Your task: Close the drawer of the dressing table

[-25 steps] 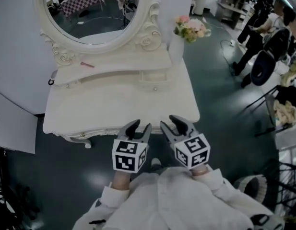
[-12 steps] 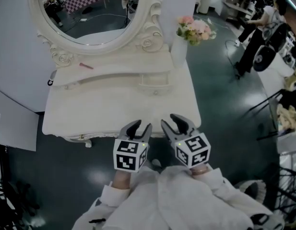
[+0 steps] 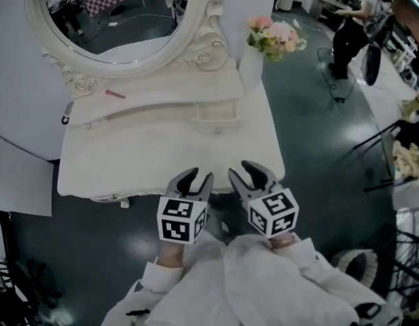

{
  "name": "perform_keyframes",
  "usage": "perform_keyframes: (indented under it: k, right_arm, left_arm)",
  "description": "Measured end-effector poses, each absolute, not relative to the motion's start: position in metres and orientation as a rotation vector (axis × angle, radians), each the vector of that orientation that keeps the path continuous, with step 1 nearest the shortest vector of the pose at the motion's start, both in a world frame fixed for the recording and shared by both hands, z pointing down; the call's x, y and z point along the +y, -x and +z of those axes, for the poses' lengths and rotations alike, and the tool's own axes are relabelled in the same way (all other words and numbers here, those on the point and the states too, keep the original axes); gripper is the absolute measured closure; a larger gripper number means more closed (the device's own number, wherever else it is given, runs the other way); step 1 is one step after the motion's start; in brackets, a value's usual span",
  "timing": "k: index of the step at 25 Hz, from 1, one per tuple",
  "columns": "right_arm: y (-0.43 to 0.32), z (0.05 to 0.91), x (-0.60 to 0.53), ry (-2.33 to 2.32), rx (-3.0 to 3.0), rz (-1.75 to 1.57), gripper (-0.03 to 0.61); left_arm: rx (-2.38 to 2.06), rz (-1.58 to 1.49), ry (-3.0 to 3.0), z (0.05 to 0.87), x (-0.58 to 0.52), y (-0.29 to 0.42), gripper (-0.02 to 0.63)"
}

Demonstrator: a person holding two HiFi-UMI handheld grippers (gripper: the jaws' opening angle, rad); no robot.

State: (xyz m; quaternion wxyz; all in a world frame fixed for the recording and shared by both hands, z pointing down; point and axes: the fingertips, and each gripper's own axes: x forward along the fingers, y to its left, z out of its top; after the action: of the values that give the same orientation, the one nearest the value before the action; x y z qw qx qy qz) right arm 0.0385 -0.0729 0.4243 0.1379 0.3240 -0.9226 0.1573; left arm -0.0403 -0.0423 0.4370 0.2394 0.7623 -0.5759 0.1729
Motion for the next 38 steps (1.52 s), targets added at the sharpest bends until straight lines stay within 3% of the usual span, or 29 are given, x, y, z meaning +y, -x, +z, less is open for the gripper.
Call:
perform_keyframes:
  k: [24,38]
  right_arm:
    - [-0.012,0.469,-0.190,-0.989,-2.511,0.543,0.443]
    - [-0.020,0.518,-0.216,-0.967,-2.321,0.429,0.403]
  left_arm:
    - [-1.458,0.611,-2.055,0.485,-0.149,0.102,0.465]
    - [-1.330,0.789,-2.176,0.513,-0.183,0.115,0.442]
